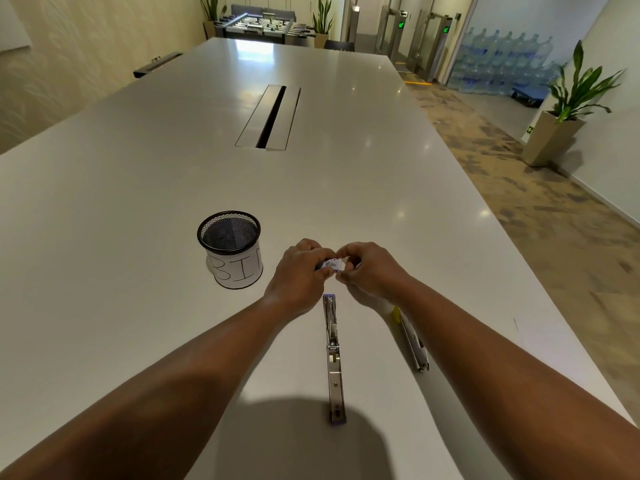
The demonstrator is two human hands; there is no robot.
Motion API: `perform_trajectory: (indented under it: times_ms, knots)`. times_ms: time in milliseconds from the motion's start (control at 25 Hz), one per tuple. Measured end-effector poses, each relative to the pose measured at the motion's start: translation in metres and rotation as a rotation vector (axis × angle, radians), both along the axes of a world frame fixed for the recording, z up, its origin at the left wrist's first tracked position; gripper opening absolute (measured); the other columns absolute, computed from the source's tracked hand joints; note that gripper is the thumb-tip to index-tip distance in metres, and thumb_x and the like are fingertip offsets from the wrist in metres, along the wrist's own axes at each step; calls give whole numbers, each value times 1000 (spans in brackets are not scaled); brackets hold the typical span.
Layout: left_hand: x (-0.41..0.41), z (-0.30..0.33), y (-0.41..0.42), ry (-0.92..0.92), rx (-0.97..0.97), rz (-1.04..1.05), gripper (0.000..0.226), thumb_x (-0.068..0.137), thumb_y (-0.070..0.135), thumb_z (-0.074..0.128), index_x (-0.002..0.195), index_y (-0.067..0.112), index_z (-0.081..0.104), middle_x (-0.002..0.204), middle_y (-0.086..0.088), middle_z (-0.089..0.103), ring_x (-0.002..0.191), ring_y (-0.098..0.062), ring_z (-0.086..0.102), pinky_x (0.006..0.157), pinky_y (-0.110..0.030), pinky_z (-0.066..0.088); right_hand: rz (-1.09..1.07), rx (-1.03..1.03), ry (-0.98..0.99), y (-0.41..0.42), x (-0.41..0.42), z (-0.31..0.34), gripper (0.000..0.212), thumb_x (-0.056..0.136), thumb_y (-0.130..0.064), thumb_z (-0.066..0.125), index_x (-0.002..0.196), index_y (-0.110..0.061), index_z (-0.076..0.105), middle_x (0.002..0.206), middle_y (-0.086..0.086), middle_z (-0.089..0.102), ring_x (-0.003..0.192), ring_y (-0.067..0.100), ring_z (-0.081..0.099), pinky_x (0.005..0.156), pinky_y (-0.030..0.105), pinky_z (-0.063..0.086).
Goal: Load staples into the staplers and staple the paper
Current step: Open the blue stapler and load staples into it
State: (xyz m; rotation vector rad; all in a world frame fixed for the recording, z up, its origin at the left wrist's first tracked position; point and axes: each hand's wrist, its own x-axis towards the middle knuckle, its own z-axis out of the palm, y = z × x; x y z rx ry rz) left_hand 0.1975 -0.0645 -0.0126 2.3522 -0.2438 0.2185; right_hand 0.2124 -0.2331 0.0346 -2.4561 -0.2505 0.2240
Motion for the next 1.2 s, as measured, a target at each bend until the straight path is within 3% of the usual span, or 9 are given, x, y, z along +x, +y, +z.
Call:
perform_trajectory:
  times_ms: [80,200,440,520,680,880,960,1080,1200]
  knots:
    - [0,0,1,9,8,2,27,94,25,65,121,26,70,115,4,63,110,-23,55,93,-42,48,-3,-10,-30,2,1,1,28,83,-19,81,110,-17,74,97,2,72,87,16,62,66,21,44]
    - [-1,0,1,18,-31,13,25,95,24,65,120,23,70,115,3,65,111,-23,55,94,-44,49,-35,15,-35,-1,-1,0,23,82,-18,82,104,-16,75,96,3,73,88,19,63,72,28,47]
    - [0,-4,0,-9,-9,29,25,97,25,63,121,24,70,118,5,64,108,-14,42,88,-31,35,-37,70,-3,-6,-1,0,17,87,-33,75,101,-24,73,92,-5,70,87,15,64,70,27,48]
    - [1,-5,1,-12,-7,32,26,97,23,63,121,23,69,119,4,64,108,-13,40,89,-30,33,-88,110,-5,-7,-1,0,8,91,-24,65,92,-23,72,88,-5,69,84,16,64,69,29,48]
    - [1,-5,0,-17,-2,37,27,96,22,63,122,22,69,119,5,64,110,-15,41,89,-31,33,-118,132,-37,-5,-3,-1,22,88,-9,55,93,-21,73,90,-3,70,84,17,62,71,31,48]
    - [1,-5,1,-25,-13,29,26,97,26,63,122,24,69,119,6,64,109,-13,40,88,-32,35,-74,140,-51,-1,-2,0,12,88,-28,71,97,-20,73,91,-1,70,84,15,62,71,31,48]
    - [1,-6,1,-34,-4,34,26,97,24,62,122,24,69,118,5,64,108,-13,41,88,-31,35,-86,111,-81,2,-2,1,5,88,-20,69,92,-20,72,89,-2,69,83,15,61,68,29,46]
    - [0,-7,0,-42,12,42,27,97,23,62,123,23,68,119,5,64,110,-15,44,88,-31,36,-103,92,-82,2,-2,2,15,88,-7,62,85,-18,72,89,0,71,84,17,62,68,27,47]
    - [1,-7,0,-35,7,39,28,97,23,62,124,23,68,120,5,64,112,-16,45,89,-31,36,-132,73,-59,1,-1,3,16,88,-10,61,81,-12,75,89,4,74,85,20,66,71,32,51]
